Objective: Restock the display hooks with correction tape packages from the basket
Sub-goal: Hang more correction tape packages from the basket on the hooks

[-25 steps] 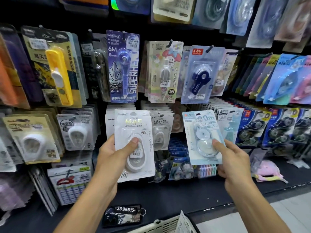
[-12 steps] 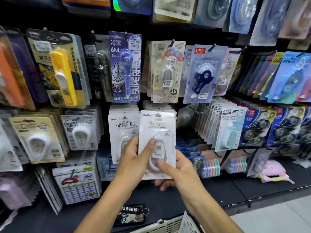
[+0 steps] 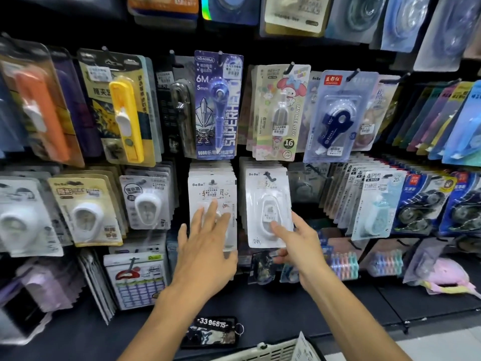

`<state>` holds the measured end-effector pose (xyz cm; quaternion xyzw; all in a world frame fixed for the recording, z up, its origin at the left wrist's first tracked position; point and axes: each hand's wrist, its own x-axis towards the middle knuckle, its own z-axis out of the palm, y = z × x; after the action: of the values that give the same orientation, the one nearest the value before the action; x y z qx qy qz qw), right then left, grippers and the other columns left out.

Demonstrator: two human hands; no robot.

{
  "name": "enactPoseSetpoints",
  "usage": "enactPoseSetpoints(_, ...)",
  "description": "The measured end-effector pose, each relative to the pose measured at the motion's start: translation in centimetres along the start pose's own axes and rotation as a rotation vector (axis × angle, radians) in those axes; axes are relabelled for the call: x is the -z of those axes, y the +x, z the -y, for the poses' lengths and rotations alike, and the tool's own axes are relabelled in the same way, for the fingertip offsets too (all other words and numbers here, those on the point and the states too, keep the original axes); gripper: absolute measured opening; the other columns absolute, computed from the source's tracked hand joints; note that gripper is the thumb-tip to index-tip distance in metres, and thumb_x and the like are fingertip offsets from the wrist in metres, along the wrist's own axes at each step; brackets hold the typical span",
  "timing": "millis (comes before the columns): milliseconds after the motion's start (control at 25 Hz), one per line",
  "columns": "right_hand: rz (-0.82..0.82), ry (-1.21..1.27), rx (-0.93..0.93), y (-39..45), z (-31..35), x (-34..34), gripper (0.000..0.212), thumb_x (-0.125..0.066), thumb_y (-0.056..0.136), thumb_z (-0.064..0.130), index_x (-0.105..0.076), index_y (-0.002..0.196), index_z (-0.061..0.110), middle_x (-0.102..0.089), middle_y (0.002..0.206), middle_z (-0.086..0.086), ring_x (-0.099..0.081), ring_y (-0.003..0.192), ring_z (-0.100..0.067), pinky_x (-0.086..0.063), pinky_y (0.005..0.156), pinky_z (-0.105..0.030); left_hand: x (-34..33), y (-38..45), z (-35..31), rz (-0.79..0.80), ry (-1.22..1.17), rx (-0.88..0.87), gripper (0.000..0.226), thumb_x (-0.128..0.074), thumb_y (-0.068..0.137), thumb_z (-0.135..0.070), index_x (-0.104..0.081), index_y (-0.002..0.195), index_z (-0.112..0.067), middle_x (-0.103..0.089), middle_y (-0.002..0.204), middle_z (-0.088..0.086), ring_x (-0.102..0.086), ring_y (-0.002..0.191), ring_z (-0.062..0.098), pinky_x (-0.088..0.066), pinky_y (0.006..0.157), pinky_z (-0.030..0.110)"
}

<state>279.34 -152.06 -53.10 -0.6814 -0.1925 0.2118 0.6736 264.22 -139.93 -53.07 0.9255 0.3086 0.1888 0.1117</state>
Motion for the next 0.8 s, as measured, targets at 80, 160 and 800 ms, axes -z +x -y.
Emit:
enactPoseSetpoints(80,-0.124,-0.301,0.052,0.5,-1.4,-1.0,0.061,-0.065,0.093,0.044,-0.041,0.146,0.028,-0.057,0.135,0.000,-0.067,0.095,-0.023,-0.058,0.070,-0.039,-0.2,0.1,0.6,-0.007,0.054,-0.022,0.079,-0.054,0.097,-0.044,-0.009,0.161,-0.033,0.021,0.169,-0.009,0.018,0.157,0.018,0.000,0.127,0.051)
enactPoseSetpoints(160,-0.324,-0.781,0.344,0.2,-3.9,-1.1,0.067,-0.061,0.095,0.041,-0.032,0.151,0.017,-0.038,0.153,-0.007,-0.054,0.125,-0.033,-0.051,0.090,-0.047,-0.3,0.3,1.4,-0.011,0.100,-0.049,0.080,-0.053,0.097,-0.042,-0.006,0.161,-0.032,0.022,0.169,-0.009,0.019,0.156,0.018,0.004,0.126,0.049)
enactPoseSetpoints(800,0.033,-1.534,0.679,8.2,-4.3,-2.4,0.073,-0.040,0.102,0.034,-0.002,0.162,0.017,0.013,0.169,0.002,-0.007,0.155,-0.031,-0.019,0.122,-0.050,-0.9,2.1,4.6,-0.243,0.335,-0.380,0.073,-0.083,0.069,-0.018,-0.062,0.138,-0.008,-0.053,0.149,0.021,-0.047,0.142,0.037,-0.044,0.110,0.059)
